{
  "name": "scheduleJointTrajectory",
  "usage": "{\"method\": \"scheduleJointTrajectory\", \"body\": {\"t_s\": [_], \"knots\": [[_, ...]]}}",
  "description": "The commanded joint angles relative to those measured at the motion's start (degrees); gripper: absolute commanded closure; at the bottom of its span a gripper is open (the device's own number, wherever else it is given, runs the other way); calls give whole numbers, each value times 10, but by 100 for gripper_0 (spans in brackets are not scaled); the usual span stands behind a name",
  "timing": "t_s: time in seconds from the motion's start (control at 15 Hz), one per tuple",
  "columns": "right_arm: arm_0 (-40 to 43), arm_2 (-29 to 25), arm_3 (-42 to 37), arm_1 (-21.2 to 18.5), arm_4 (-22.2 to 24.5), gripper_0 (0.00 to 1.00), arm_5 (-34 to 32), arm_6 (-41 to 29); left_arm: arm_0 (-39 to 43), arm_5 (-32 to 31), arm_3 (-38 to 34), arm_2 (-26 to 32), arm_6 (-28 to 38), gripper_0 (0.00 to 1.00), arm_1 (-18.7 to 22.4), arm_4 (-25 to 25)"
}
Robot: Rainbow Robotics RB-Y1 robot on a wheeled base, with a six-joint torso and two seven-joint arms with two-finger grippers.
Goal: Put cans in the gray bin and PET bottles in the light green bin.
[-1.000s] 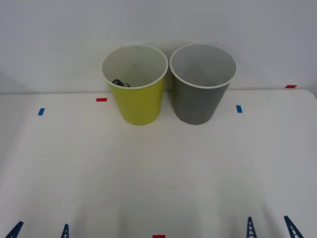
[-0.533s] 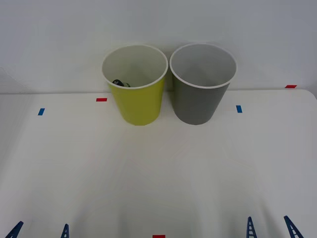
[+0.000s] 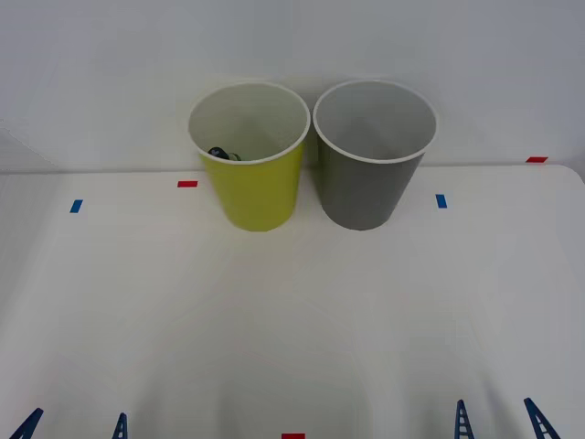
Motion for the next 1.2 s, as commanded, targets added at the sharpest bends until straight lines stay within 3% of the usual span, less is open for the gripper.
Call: {"method": "scheduleJointTrajectory", "body": {"t_s": [0.07, 1.2], "knots": [[0, 0, 0, 0, 0, 23, 0, 0, 0, 0, 0, 0, 0, 0, 0, 0], [0, 0, 0, 0, 0, 23, 0, 0, 0, 0, 0, 0, 0, 0, 0, 0]]}}
